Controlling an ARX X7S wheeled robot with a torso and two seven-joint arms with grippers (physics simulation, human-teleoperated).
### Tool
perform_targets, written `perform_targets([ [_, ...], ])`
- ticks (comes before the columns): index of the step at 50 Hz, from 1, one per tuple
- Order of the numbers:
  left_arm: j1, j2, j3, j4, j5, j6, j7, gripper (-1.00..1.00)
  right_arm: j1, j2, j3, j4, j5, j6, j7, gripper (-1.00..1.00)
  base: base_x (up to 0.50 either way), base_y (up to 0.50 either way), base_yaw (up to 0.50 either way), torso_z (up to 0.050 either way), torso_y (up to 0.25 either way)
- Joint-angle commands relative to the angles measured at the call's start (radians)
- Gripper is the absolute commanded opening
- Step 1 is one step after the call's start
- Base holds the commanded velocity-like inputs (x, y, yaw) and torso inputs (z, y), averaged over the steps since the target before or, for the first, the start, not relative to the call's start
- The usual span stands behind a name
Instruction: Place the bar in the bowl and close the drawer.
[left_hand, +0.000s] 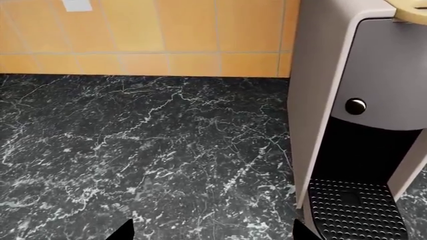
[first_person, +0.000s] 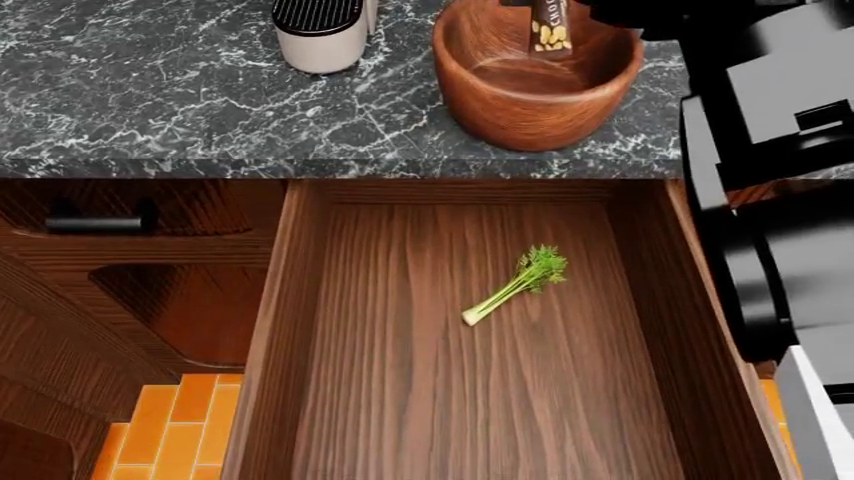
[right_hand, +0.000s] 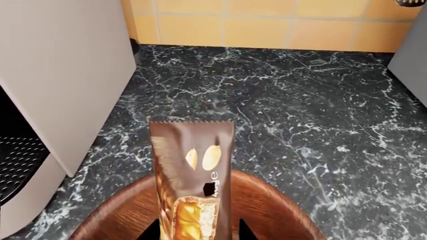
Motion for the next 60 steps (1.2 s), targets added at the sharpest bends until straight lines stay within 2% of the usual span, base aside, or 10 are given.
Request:
perform_targets([
  [1,0.000,0.003,0.002,-0.014,0.008,0.007,0.008,1.00,-0.018,0.000,0.002,0.000,-0.024,0.018,-0.012,-1.00,0.00,0.00,0.00,0.000,0.000],
  [5,0.002,0.002,0.002,-0.012,0.009,0.008,0.008,1.00,-0.018,0.000,0.000,0.000,-0.024,0.026,-0.015,-1.00,0.00,0.00,0.00,0.000,0.000],
  [6,0.002,0.002,0.001,-0.012,0.009,0.008,0.008,1.00,-0.018,0.000,0.005,0.000,-0.029,0.029,-0.014,1.00,0.00,0.00,0.00,0.000,0.000],
  [25,-0.003,-0.004,-0.003,0.020,0.003,-0.023,-0.010,1.00,0.083,0.001,0.195,0.000,-0.258,0.093,-0.050,1.00,0.00,0.00,0.00,0.000,0.087],
  [38,0.049,-0.165,-0.199,0.387,-0.257,-0.272,-0.286,1.00,0.284,0.035,0.308,-0.008,-0.485,0.352,-0.270,1.00,0.00,0.00,0.00,0.000,0.250],
  [43,0.093,-0.231,-0.311,0.554,-0.437,-0.390,-0.462,1.00,0.096,0.144,0.309,-0.704,-0.447,0.836,-0.287,1.00,0.00,0.00,0.00,0.000,0.250],
  [48,0.165,-0.306,-0.433,0.721,-0.738,-0.480,-0.732,1.00,0.067,0.458,0.133,-0.838,0.224,0.838,0.358,1.00,0.00,0.00,0.00,0.000,0.250],
  [53,0.242,-0.399,-0.465,0.891,-1.065,-0.449,-0.966,1.00,-0.048,0.614,0.089,-0.994,0.974,0.797,1.108,1.00,0.00,0.00,0.00,0.000,0.250],
  [57,0.293,-0.462,-0.476,0.992,-1.205,-0.395,-1.035,1.00,-0.139,0.700,0.064,-1.136,1.574,0.719,1.266,1.00,0.00,0.00,0.00,0.000,0.250],
  [60,0.323,-0.483,-0.486,1.021,-1.229,-0.378,-1.038,1.00,-0.168,0.740,0.037,-1.206,1.733,0.685,1.312,1.00,0.00,0.00,0.00,0.000,0.250],
])
